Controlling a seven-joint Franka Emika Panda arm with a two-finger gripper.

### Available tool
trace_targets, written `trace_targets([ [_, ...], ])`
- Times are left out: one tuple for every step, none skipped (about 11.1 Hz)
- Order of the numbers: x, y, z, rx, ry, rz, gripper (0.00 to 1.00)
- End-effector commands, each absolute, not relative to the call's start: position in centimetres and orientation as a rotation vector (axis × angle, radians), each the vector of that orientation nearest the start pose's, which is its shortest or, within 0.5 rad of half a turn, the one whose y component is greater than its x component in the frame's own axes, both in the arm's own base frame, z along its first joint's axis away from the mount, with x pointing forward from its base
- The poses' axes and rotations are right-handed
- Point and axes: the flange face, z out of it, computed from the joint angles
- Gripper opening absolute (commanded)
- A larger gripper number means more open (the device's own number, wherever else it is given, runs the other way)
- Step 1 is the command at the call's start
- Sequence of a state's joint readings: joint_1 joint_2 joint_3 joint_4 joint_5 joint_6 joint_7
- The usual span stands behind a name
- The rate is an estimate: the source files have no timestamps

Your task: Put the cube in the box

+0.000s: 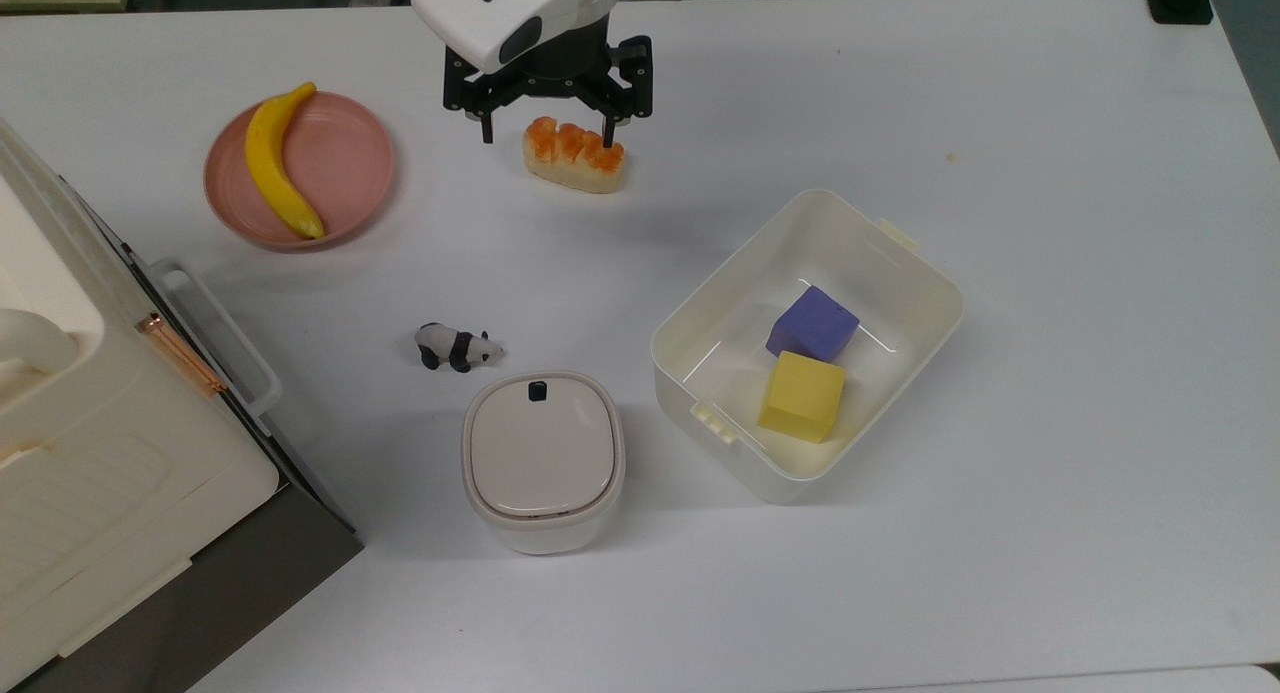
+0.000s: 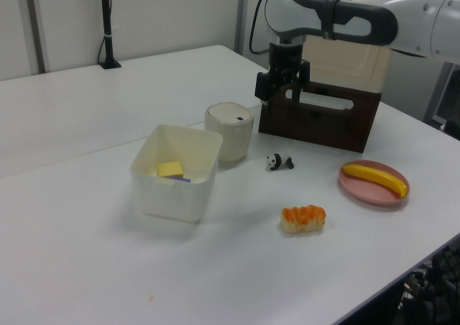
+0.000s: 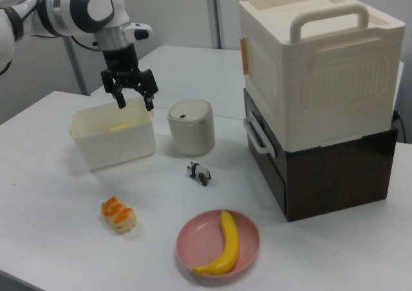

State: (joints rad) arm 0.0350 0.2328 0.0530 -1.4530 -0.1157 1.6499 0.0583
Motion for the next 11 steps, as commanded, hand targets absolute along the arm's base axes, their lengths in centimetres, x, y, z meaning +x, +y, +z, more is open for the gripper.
trace_targets([
  [61.8,3.98,55.2,-3.245,-0.056,0.082,1.0],
  [61.77,3.88,55.36,-3.245,-0.053,0.079,1.0],
  [61.82,3.71,55.33,-3.246,-0.049,0.08,1.0],
  [61.95,3.45,55.18,-3.246,-0.049,0.078,1.0],
  [62.04,3.17,55.11,-3.245,-0.064,0.077,1.0],
  [62.06,3.08,55.12,-3.245,-0.07,0.075,1.0],
  [62.01,3.07,55.21,-3.245,-0.069,0.075,1.0],
  [62.01,3.07,55.21,-3.245,-0.072,0.075,1.0],
  [62.06,3.08,55.12,-3.245,-0.072,0.075,1.0],
  [62.08,3.08,55.14,-3.245,-0.072,0.073,1.0],
  [62.02,3.09,55.39,-3.243,-0.074,0.066,1.0],
])
